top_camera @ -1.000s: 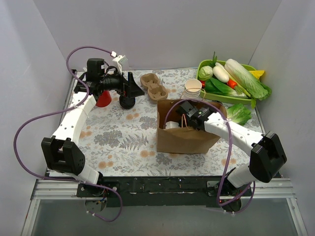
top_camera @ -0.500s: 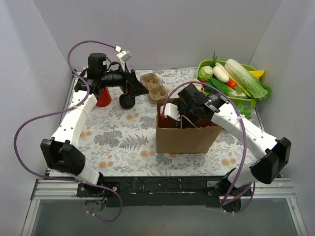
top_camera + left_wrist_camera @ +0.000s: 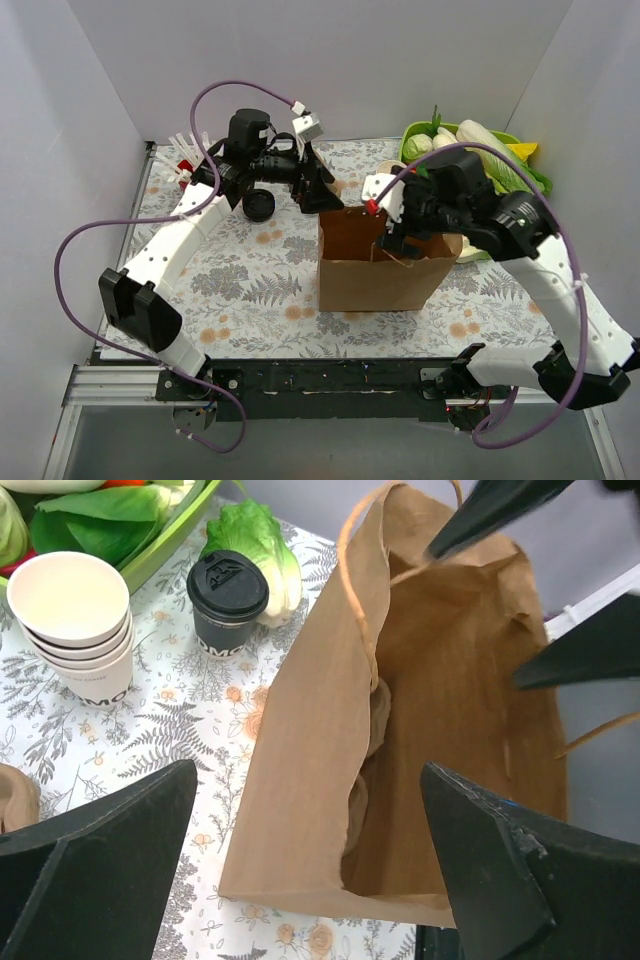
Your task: Pack the takeout coffee
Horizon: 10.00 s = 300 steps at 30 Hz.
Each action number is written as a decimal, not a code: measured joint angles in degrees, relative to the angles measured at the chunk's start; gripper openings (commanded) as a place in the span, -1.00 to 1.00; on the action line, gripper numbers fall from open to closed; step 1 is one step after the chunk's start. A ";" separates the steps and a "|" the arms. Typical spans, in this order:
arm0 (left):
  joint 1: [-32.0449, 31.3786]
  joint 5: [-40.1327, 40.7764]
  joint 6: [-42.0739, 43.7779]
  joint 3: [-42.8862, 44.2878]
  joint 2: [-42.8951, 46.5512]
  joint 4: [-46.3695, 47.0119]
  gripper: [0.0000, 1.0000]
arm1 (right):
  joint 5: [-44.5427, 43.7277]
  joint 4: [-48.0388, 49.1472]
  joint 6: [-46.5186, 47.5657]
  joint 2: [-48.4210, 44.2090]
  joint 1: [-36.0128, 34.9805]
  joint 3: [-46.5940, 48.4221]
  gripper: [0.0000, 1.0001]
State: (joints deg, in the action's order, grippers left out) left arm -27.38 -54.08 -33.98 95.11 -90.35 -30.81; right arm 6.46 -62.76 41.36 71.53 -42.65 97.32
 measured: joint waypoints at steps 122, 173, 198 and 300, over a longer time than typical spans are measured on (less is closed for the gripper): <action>-2.73 48.04 11.78 -22.38 28.52 15.45 0.96 | 17.07 16.92 10.82 -26.43 -16.74 -29.42 -0.97; -4.52 -0.09 6.69 -6.95 11.82 -21.20 0.47 | 28.22 -4.61 2.43 -15.47 -5.46 -17.68 0.13; -7.50 14.78 16.48 23.80 2.49 -38.53 -1.00 | 27.98 11.19 1.14 -7.37 -6.97 -8.02 -0.97; -8.00 21.18 19.28 -35.34 50.49 -19.17 -1.00 | 14.08 22.23 -19.23 -3.21 18.95 -21.40 0.70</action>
State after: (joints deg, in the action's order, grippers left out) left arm -35.38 -32.91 -14.70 59.77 -39.86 -49.98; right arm 20.53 -40.53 22.13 68.31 -23.70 75.92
